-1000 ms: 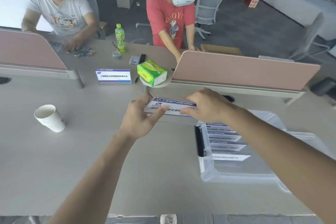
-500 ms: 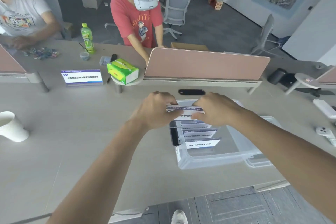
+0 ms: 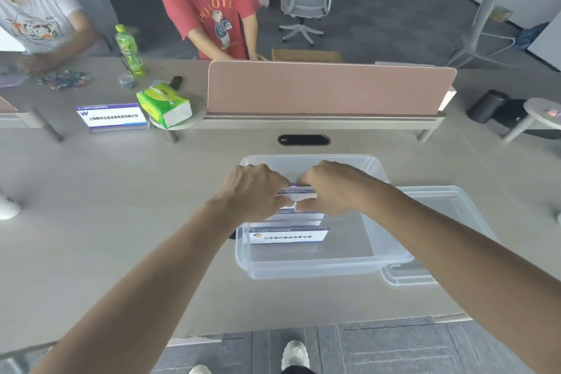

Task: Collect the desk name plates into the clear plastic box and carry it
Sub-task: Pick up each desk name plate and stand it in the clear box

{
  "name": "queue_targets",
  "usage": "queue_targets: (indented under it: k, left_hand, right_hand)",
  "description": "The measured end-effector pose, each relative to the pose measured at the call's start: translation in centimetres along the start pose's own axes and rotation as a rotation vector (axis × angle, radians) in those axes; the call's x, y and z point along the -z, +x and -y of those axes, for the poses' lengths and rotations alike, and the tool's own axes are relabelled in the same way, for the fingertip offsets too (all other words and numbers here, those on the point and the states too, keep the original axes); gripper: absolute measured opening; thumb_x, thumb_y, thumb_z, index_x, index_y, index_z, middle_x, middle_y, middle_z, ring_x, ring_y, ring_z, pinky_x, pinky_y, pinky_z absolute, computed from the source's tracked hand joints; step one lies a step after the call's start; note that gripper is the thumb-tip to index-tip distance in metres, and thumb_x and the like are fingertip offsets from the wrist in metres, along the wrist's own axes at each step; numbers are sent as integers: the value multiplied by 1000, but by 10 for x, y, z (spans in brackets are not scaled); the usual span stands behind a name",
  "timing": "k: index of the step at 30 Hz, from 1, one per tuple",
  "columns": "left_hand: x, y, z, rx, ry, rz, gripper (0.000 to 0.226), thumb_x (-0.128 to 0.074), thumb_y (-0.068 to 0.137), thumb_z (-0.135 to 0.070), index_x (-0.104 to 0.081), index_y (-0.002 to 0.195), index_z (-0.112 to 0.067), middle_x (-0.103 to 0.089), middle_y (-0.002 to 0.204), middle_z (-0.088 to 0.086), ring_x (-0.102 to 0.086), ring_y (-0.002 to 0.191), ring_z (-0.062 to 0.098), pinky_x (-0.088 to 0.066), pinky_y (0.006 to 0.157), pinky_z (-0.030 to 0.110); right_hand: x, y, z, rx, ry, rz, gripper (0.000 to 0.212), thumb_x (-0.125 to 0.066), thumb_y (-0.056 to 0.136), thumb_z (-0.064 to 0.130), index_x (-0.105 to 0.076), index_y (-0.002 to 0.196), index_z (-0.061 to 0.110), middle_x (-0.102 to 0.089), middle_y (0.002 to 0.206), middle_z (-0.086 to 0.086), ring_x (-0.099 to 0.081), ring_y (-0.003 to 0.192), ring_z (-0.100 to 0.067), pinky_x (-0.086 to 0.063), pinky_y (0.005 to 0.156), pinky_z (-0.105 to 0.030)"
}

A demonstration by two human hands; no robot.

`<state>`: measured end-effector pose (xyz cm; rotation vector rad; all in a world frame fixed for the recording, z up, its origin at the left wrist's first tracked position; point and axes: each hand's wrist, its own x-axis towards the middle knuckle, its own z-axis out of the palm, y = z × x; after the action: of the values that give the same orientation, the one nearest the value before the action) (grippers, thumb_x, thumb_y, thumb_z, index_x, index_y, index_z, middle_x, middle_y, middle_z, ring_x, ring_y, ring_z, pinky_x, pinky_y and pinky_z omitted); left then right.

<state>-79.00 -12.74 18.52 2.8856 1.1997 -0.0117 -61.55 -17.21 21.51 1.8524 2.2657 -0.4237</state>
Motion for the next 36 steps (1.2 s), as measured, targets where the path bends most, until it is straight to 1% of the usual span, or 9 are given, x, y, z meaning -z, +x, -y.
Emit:
queue_targets:
  k: [4,6,10,20,24,27,30,34,36]
  left_hand:
    - [-20,-4,-9,89,-29,85,35,-49,93,-56,-66,104,-28,-69,93,5,-66,90,32,-45,72,33]
    - [-27,-8,-9,101,-42,104,36,-50,93,-55,-67,106,-27,-69,93,5,-65,90,33,-47,74,33]
    - [-38,-13,-10,127,-64,140,35,-50,93,-55,-66,99,-24,-68,93,6,-64,91,33,-41,68,32]
    - [-55,-16,-10,49,-133,122,34,-53,93,-51,-64,94,-19,-68,93,6,-64,93,31,-42,70,31]
    - [-61,-18,-15,114,-359,187,52,-43,84,-73,-68,102,-32,-69,94,-9,-64,94,21,-47,74,30]
    - [-60,-11,-3,246,-651,45,42,-44,94,-59,-71,99,-27,-60,77,-16,-61,86,17,-40,70,27]
    - [-70,2,12,331,-664,-159,33,-49,99,-40,-69,115,-18,-67,112,2,-60,109,24,-36,83,23]
    - [-99,14,15,532,-589,-70,47,-46,100,-43,-48,140,-18,-44,142,12,-40,129,32,-30,103,37]
    - [-112,17,16,609,-626,-24,53,-43,99,-46,-37,147,-24,-32,150,12,-37,133,33,-31,106,42]
  right_hand:
    - [-19,1,-34,88,182,67,44,-62,84,58,-58,121,34,-64,114,8,-61,100,-20,-52,86,-40]
    - [-31,1,-41,128,208,46,39,-56,89,56,-58,122,36,-67,114,7,-63,100,-20,-52,87,-41]
    - [-50,2,-40,178,221,63,24,-49,97,44,-63,109,28,-62,87,6,-57,81,-22,-48,73,-33]
    - [-78,-8,-35,153,189,16,24,-47,100,36,-61,119,32,-68,112,-1,-63,99,-29,-46,75,-32]
    - [-80,-14,-39,162,118,62,29,-46,102,33,-60,127,30,-65,108,-2,-61,101,-28,-36,70,-29]
    - [-93,-3,-47,156,61,145,24,-43,103,34,-60,116,24,-53,88,3,-61,96,-30,-35,68,-31]
    - [-112,14,-54,180,69,205,24,-39,103,39,-57,115,29,-65,97,-3,-62,97,-31,-47,74,-35]
    - [-141,29,-61,187,134,262,27,-38,103,41,-57,117,28,-68,96,-9,-62,90,-29,-51,79,-38]
    - [-153,33,-63,192,172,285,26,-39,102,41,-58,104,23,-65,84,-6,-57,78,-29,-51,74,-37]
